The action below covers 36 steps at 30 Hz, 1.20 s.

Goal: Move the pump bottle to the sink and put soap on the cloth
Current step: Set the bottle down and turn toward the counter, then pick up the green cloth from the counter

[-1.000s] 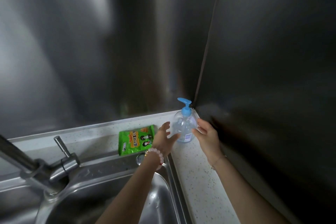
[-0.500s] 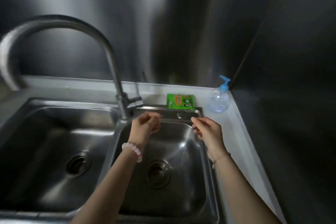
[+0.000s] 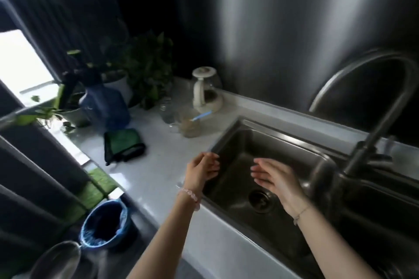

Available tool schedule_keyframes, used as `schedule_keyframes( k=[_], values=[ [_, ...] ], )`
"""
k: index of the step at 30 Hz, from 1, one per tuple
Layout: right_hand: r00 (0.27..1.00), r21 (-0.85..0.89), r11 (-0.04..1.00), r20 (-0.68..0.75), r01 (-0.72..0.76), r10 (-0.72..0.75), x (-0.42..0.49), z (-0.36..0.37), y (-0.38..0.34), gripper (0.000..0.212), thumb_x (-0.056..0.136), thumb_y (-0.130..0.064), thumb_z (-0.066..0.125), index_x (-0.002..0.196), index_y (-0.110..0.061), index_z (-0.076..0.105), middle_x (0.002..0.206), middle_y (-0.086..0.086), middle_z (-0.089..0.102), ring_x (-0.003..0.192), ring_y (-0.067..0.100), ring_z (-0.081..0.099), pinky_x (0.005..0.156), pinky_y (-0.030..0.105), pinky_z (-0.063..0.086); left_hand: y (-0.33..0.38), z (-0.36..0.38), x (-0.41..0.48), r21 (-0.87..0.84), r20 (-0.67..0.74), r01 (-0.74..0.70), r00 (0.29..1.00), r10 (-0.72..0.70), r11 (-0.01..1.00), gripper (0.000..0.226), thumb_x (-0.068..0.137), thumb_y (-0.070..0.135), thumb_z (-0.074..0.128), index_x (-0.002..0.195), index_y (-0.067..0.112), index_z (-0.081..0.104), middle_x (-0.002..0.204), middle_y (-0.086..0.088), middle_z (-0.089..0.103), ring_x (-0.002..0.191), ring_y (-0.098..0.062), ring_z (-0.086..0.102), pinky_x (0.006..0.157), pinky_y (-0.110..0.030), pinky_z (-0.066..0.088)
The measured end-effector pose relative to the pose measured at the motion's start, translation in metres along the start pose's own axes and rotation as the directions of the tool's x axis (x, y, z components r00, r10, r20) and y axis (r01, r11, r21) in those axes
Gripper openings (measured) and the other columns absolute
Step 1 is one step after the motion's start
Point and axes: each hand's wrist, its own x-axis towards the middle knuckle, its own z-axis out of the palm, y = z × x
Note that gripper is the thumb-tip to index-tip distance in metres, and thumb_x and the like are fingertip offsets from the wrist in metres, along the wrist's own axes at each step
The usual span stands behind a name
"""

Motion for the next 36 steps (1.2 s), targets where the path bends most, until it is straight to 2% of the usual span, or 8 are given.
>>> schedule_keyframes(
  k=[10,13,15,18,21,26,31,36],
  values=[
    [0.959,-0.094,0.969,0.151,-0.227,0.239,0.13,0.262,0.059,0.03,0.091,-0.018,0.055,0.119,-0.008,0.057,0.107,0.014,0.063,0.098,0.022,0.057,0.073,0.024,0.045,0.033,-0.273,0.13,-0.031,-0.379,0.068,0.922,-0.075,0.997,0.041,0.096,0.031,0.03,0.106,0.004,0.06,0.1,-0.005,0.062,0.093,-0.022,0.055,0.077,-0.032,0.043],
    [0.948,-0.172,0.954,0.164,-0.244,0.272,0.157,0.301,0.073,0.035,0.092,-0.017,0.052,0.124,-0.004,0.054,0.124,0.017,0.059,0.114,0.025,0.055,0.092,0.031,0.045,0.031,-0.309,0.157,0.078,-0.49,0.057,0.871,-0.012,0.995,0.034,0.095,0.024,0.033,0.092,0.006,0.062,0.089,0.002,0.061,0.096,-0.024,0.05,0.08,-0.035,0.041],
    [0.943,-0.184,0.947,0.159,-0.262,0.292,0.171,0.32,0.082,0.04,0.093,-0.014,0.05,0.13,0.002,0.048,0.136,0.024,0.051,0.129,0.033,0.047,0.106,0.038,0.037,0.023,-0.32,0.17,0.099,-0.519,0.103,0.854,-0.037,0.99,0.033,0.096,0.025,0.034,0.112,0.005,0.056,0.104,-0.003,0.05,0.1,-0.02,0.047,0.088,-0.034,0.039],
    [0.93,-0.147,0.943,0.178,-0.299,0.322,0.19,0.341,0.093,0.038,0.094,-0.01,0.046,0.127,0.008,0.048,0.136,0.027,0.05,0.131,0.035,0.043,0.09,0.028,0.046,0.009,-0.33,0.186,0.023,-0.425,0.18,0.892,-0.153,0.983,0.033,0.095,0.033,0.034,0.096,0.01,0.057,0.093,-0.009,0.058,0.08,-0.022,0.054,0.073,-0.033,0.043],
    [0.922,-0.111,0.944,0.207,-0.31,0.327,0.204,0.352,0.103,0.027,0.093,-0.008,0.047,0.116,0.003,0.057,0.107,0.016,0.062,0.094,0.024,0.062,0.061,0.018,0.049,-0.002,-0.34,0.202,0.057,-0.442,0.234,0.878,-0.186,0.97,0.035,0.093,0.033,0.038,0.093,0.005,0.059,0.089,-0.014,0.063,0.08,-0.028,0.057,0.073,-0.034,0.047],
    [0.954,-0.287,0.937,0.159,-0.201,0.253,0.215,0.36,0.115,0.014,0.086,-0.008,0.057,0.092,-0.003,0.069,0.079,0.007,0.065,0.072,0.017,0.059,0.066,0.025,0.046,-0.005,-0.334,0.209,0.023,-0.369,0.317,0.884,-0.287,0.948,0.028,0.087,0.016,0.057,0.102,-0.007,0.059,0.084,-0.016,0.064,0.064,-0.024,0.058,0.048,-0.026,0.05],
    [0.958,-0.205,0.953,0.134,-0.225,0.255,0.203,0.347,0.106,0.013,0.084,-0.003,0.054,0.076,-0.011,0.061,0.073,0.008,0.061,0.071,0.022,0.058,0.067,0.032,0.046,-0.002,-0.315,0.205,-0.023,-0.26,0.375,0.893,-0.367,0.927,0.029,0.079,0.005,0.063,0.104,-0.009,0.06,0.095,-0.021,0.068,0.08,-0.029,0.065,0.056,-0.028,0.056],
    [0.957,-0.049,0.966,0.131,-0.253,0.258,0.177,0.297,0.088,0.016,0.086,0.003,0.045,0.078,-0.01,0.052,0.071,0.007,0.053,0.063,0.017,0.053,0.055,0.028,0.045,0.003,-0.283,0.191,-0.156,0.065,0.484,0.875,-0.48,0.861,0.038,0.079,0.011,0.063,0.114,-0.004,0.059,0.111,-0.02,0.068,0.103,-0.031,0.064,0.084,-0.035,0.052]
  ],
)
